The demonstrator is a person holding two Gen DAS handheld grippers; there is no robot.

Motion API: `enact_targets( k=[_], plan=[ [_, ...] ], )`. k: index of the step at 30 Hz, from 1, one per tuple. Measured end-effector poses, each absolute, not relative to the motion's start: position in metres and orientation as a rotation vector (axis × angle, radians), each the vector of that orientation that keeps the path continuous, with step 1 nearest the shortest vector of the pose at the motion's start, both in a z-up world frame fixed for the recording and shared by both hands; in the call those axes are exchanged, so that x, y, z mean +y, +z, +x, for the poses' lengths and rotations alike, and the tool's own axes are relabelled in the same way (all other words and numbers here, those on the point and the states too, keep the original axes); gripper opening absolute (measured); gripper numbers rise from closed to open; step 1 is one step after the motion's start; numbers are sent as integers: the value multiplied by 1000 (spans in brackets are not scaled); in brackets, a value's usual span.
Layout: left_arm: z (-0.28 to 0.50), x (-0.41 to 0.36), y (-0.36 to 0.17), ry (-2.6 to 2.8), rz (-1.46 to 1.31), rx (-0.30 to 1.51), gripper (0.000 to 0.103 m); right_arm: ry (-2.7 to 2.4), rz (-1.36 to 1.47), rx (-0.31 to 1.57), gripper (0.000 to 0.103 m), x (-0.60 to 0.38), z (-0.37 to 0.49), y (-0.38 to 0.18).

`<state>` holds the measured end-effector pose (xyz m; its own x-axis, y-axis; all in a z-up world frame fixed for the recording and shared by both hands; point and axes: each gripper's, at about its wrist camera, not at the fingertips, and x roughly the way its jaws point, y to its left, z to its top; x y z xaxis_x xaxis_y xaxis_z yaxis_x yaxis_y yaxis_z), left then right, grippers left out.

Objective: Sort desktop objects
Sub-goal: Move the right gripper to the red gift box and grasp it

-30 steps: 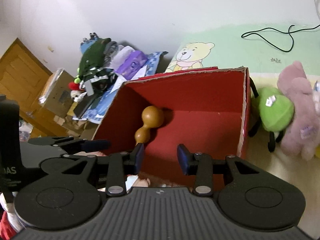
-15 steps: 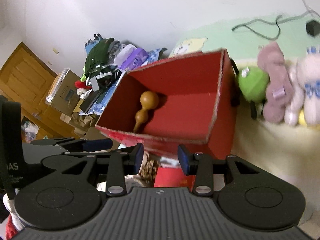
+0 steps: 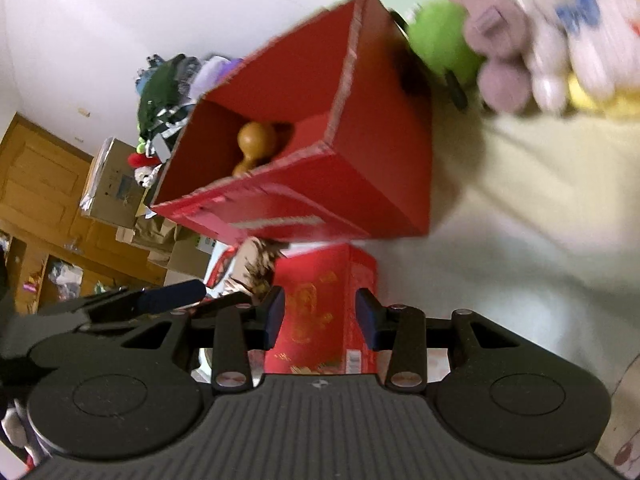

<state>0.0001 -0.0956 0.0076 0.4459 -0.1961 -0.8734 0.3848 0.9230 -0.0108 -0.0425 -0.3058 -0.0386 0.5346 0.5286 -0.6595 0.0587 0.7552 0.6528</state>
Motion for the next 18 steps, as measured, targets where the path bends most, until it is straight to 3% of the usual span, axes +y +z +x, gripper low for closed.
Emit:
enact_targets(
  k=[15,18],
  plan=[
    [-38,-82,-36,-405,178,1176,58,321,684,1049,42,-297,-49,-64],
    [-32,-84,-42,-415,152,1190,64,321,668,1061,42,-293,-44,-67]
  ],
)
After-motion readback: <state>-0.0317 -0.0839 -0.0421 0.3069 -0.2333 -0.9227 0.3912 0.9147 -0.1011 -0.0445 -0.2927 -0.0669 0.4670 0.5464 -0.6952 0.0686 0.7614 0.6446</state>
